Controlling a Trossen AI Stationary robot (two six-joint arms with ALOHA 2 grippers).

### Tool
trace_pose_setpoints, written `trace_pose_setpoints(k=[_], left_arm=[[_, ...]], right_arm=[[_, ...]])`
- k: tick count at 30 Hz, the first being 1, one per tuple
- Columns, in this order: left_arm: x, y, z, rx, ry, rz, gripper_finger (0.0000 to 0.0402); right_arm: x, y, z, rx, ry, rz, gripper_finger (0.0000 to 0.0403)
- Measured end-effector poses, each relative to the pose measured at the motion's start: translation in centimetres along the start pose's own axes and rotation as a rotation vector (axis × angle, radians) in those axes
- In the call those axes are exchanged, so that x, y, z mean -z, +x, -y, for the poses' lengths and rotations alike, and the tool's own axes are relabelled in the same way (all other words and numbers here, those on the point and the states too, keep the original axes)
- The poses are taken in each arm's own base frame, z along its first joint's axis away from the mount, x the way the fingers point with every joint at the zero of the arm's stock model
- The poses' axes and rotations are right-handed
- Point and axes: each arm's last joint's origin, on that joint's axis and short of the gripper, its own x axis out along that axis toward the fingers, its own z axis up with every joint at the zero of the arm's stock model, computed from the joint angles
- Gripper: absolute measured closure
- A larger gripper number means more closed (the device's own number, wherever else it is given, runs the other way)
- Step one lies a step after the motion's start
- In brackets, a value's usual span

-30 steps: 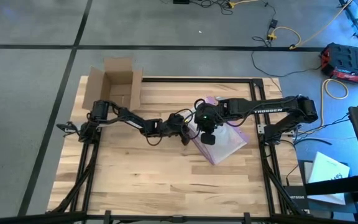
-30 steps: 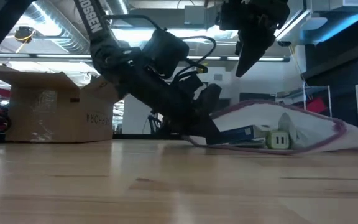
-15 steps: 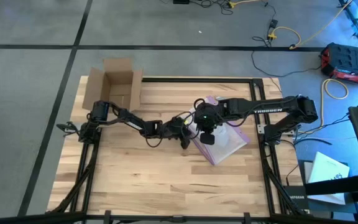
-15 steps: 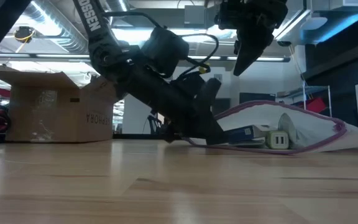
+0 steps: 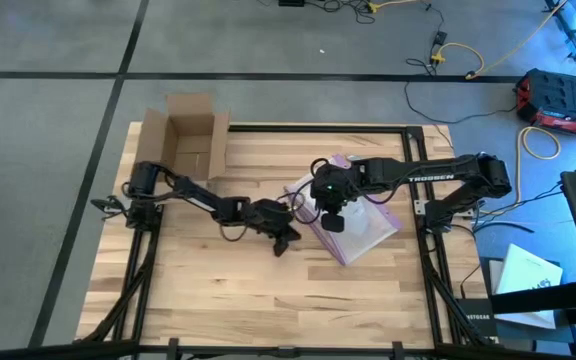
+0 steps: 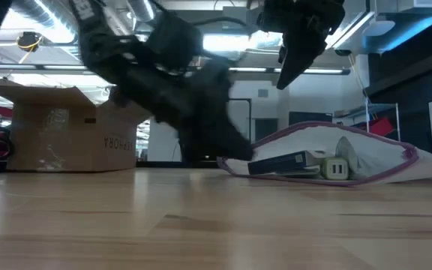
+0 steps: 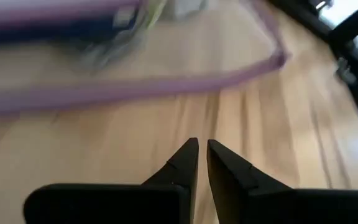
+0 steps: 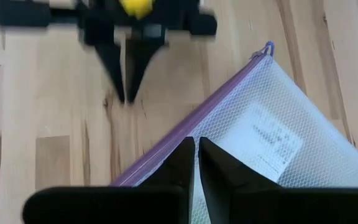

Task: Unpack boxes
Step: Close the zip bag

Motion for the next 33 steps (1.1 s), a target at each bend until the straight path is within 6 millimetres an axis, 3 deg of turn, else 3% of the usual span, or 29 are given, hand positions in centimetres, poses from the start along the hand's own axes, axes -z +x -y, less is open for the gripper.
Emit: trace_pose_setpoints(k=[6, 10, 16, 26, 30, 33], left_arm=[[3.1, -4.8, -0.2, -0.057, -0.047, -0.014, 0.0381], [4.6, -6.6, -0.4, -0.058, -0.103, -0.042, 0.0381], [5.5, -6.7, 0.6, -0.021, 0.006, -0.068, 0.0381], [5.2, -7.2, -0.4, 0.177, 0.193, -0.081, 0.0381], [5.6, -7.6, -2.0, 0.204, 0.257, -0.127, 0.0381], [5.8, -8.0, -3.0, 0.239, 0.281, -0.156, 0.0381]], right_arm=[[0.1, 0.0, 0.0, 0.001, -0.001, -0.006, 0.0393], [-0.3, 0.0, 0.0, -0.001, -0.002, 0.031, 0.0393], [-0.9, 0.0, -0.1, -0.009, 0.035, 0.097, 0.0393], [-1.7, 0.1, -0.5, -0.080, 0.403, 0.158, 0.0393], [-1.6, 0.9, -2.4, -0.188, 0.409, 0.101, 0.0377], [-1.4, 1.7, -4.4, -0.188, 0.402, 0.085, 0.0327]])
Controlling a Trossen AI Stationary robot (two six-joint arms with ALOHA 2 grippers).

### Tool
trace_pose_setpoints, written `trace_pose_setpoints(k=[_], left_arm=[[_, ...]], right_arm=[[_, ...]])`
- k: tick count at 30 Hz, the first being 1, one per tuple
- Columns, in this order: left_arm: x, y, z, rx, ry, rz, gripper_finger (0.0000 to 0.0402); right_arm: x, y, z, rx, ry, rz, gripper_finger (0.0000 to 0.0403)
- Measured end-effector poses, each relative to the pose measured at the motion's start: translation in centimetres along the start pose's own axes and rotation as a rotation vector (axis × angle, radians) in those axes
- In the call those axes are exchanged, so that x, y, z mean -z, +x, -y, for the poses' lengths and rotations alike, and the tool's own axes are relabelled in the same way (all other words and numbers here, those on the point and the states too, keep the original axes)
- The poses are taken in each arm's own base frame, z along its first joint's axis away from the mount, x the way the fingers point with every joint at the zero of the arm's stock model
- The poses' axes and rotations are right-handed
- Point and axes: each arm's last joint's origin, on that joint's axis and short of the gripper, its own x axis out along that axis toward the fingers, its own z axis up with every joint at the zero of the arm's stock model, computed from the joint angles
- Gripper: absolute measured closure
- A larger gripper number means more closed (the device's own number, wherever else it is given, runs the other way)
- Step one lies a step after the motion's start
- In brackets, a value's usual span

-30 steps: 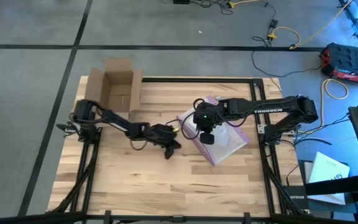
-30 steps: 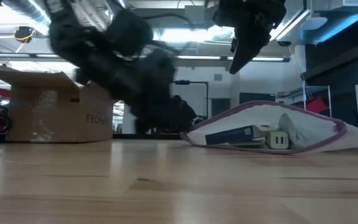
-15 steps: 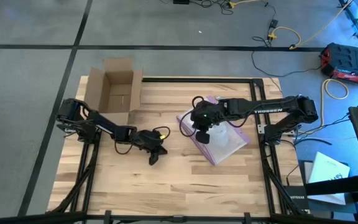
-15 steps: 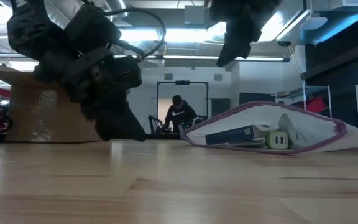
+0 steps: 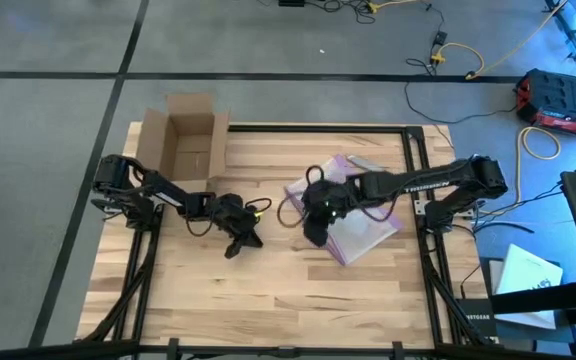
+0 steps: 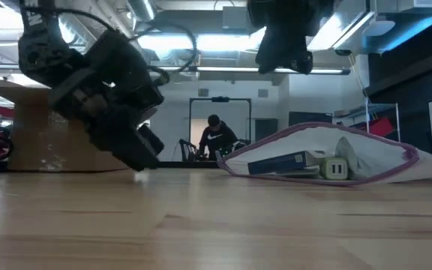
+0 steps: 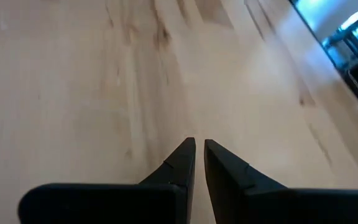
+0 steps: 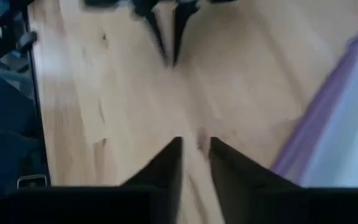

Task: Unpack boxes
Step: Close the zip bag

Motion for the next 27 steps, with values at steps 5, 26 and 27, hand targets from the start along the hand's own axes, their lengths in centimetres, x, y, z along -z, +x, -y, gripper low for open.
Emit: trace_pose_setpoints(k=[5, 26, 27], left_arm=[[1.2, -0.7, -0.9, 0.010, 0.058, -0.054, 0.0381], [1.3, -1.1, -1.6, -0.013, 0.113, -0.028, 0.0381], [1.2, -1.1, -1.6, -0.012, 0.114, -0.020, 0.0381]], right_arm=[[2.0, 1.8, -2.0, 0.092, -0.049, -0.010, 0.0188], [11.0, 7.9, -5.7, 0.554, -0.389, -0.067, 0.0084], [11.3, 8.0, -5.8, 0.551, -0.403, -0.075, 0.0088]])
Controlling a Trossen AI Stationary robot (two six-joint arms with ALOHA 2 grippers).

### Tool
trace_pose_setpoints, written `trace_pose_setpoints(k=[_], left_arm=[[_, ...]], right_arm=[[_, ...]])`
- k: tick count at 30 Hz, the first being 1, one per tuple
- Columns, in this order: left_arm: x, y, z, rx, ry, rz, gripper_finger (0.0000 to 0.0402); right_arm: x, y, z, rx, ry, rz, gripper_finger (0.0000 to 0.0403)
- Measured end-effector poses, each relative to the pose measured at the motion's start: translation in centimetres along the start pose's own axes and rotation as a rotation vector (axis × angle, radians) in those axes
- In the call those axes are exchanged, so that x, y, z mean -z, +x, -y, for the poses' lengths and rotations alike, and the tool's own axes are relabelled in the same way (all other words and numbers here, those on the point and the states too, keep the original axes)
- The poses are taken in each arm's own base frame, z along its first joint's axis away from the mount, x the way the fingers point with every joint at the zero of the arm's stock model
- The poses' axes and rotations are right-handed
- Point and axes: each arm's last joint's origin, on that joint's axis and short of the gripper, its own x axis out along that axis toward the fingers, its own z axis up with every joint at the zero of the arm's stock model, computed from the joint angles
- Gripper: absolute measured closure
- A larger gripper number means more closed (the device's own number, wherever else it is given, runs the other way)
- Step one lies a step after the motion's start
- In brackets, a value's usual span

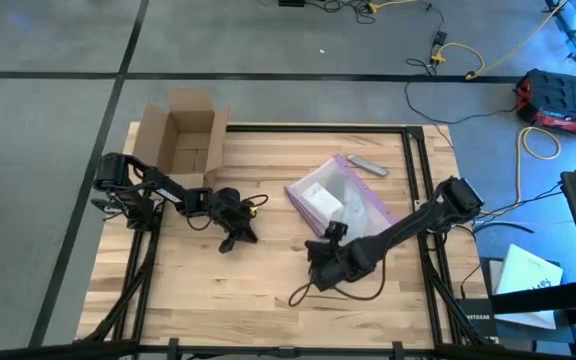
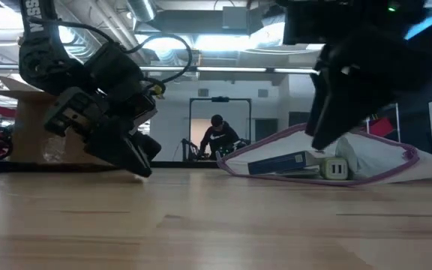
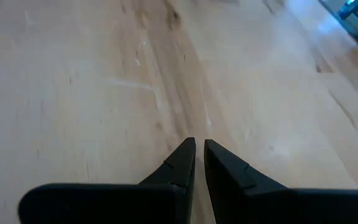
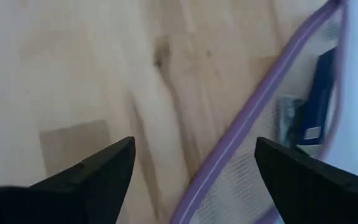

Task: Unpack boxes
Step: Close the zip bag

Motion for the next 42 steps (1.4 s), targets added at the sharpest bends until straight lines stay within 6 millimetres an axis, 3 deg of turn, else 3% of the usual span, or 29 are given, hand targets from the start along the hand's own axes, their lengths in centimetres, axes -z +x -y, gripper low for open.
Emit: trace_pose_setpoints(k=[6, 11, 16, 24, 34, 37, 42], left_arm=[[-0.1, 0.0, 0.0, -0.001, 0.005, 0.007, 0.0381], [-0.1, 0.0, 0.0, -0.002, 0.020, 0.008, 0.0381], [-0.1, 0.0, 0.0, -0.006, 0.028, 0.008, 0.0381], [-0.1, 0.0, 0.0, -0.006, 0.048, 0.008, 0.0381], [-0.1, 0.0, 0.0, -0.006, 0.058, 0.007, 0.0381], [-0.1, 0.0, 0.0, -0.006, 0.058, 0.008, 0.0381], [-0.1, 0.0, 0.0, -0.006, 0.060, 0.008, 0.0381]], right_arm=[[0.5, 0.0, -0.5, 0.036, -0.105, 0.006, 0.0116], [1.5, 1.3, -0.4, 0.104, -0.055, -0.086, 0.0135], [1.4, 1.6, -0.5, 0.064, -0.020, -0.113, 0.0138], [2.1, 1.8, 0.2, 0.153, -0.008, -0.166, 0.0139], [2.8, 3.9, -0.8, 0.203, 0.001, -0.192, 0.0145], [2.8, 4.0, -0.8, 0.214, 0.006, -0.178, 0.0176], [2.8, 4.2, -0.8, 0.216, 0.010, -0.176, 0.0275]])
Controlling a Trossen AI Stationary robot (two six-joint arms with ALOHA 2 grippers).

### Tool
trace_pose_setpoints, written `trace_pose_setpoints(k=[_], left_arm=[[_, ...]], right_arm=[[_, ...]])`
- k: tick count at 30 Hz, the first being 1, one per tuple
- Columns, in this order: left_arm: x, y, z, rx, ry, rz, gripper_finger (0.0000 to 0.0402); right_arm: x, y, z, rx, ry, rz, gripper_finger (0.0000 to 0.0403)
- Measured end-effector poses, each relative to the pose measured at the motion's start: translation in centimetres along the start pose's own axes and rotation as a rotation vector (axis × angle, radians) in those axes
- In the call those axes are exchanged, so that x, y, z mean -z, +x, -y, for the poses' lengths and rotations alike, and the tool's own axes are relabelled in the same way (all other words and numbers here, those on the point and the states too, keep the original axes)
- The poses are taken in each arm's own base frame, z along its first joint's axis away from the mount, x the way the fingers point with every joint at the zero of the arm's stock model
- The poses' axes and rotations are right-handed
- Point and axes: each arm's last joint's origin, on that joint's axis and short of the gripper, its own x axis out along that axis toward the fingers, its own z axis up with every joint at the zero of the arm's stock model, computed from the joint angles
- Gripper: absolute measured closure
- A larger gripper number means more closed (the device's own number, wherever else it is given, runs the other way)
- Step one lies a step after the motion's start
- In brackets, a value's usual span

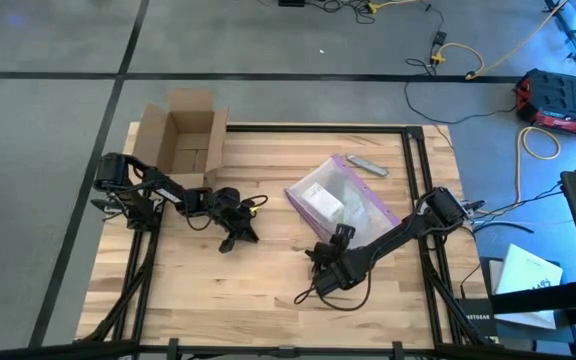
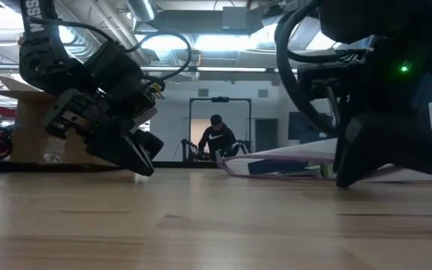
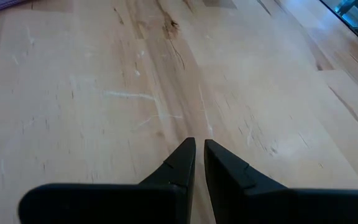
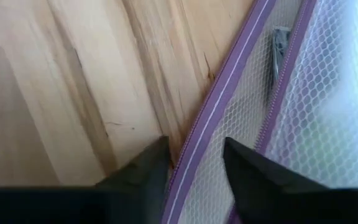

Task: Unpack boxes
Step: Close the zip bag

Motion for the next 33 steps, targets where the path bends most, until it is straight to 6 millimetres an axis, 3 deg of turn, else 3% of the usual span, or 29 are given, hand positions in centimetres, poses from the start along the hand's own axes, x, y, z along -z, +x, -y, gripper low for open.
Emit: trace_pose_setpoints(k=[6, 26, 30, 33], left_arm=[[0.0, 0.0, 0.0, -0.003, 0.001, 0.001, 0.0381], [-0.9, 0.0, -0.3, -0.083, 0.017, 0.063, 0.0381], [-1.7, 0.0, -0.6, -0.167, 0.048, 0.128, 0.0381], [-2.1, -0.2, -1.1, -0.329, 0.097, 0.148, 0.0381]], right_arm=[[-0.1, -0.1, 0.1, 0.007, 0.029, -0.036, 0.0392], [-4.5, -6.6, 2.3, 0.120, 0.158, 0.004, 0.0402], [-5.7, -8.1, 3.2, 0.140, 0.185, 0.042, 0.0402], [-6.5, -9.1, 3.6, 0.137, 0.207, 0.074, 0.0403]])
